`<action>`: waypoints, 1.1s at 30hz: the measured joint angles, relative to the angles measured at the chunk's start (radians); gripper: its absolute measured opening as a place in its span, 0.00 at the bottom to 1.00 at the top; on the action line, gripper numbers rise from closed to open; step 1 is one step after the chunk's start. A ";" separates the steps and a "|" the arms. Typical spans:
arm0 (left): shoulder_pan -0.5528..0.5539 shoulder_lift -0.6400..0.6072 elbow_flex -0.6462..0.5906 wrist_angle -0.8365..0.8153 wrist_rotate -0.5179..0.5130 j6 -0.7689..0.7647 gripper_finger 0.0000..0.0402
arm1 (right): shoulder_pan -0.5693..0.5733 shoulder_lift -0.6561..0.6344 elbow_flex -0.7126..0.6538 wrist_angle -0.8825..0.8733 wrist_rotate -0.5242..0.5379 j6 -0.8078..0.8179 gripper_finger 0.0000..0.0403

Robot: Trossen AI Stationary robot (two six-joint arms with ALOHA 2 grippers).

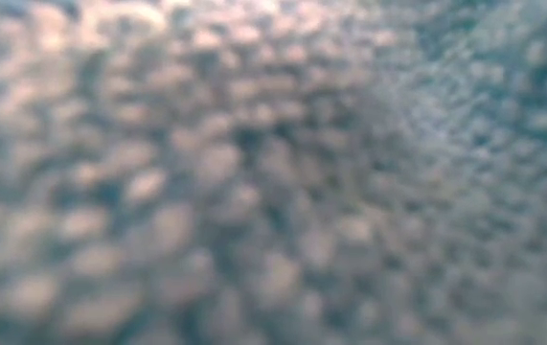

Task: Sort microfiber towel by color & place in baskets
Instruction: Put the yellow microfiber cloth into the top transparent bin

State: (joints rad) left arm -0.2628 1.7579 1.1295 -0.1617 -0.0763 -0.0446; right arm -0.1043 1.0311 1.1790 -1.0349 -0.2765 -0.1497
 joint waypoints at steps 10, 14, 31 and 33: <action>-0.017 -0.178 0.005 -0.010 -0.112 0.027 0.05 | 0.078 0.002 -0.001 0.072 -0.001 0.000 0.58; -0.023 -0.203 0.006 0.001 -0.140 0.036 0.04 | 0.119 0.006 -0.004 0.128 0.002 -0.014 0.59; -0.027 -0.207 0.005 0.044 -0.163 0.058 0.04 | 0.227 0.125 -0.250 0.681 0.153 -0.140 0.82; -0.028 -0.207 0.005 0.046 -0.163 0.060 0.04 | 0.227 0.152 -0.251 0.702 0.152 -0.144 0.82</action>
State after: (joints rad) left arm -0.2905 1.5509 1.1343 -0.1157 -0.2394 0.0157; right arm 0.1226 1.1836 0.9277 -0.3328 -0.1246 -0.2936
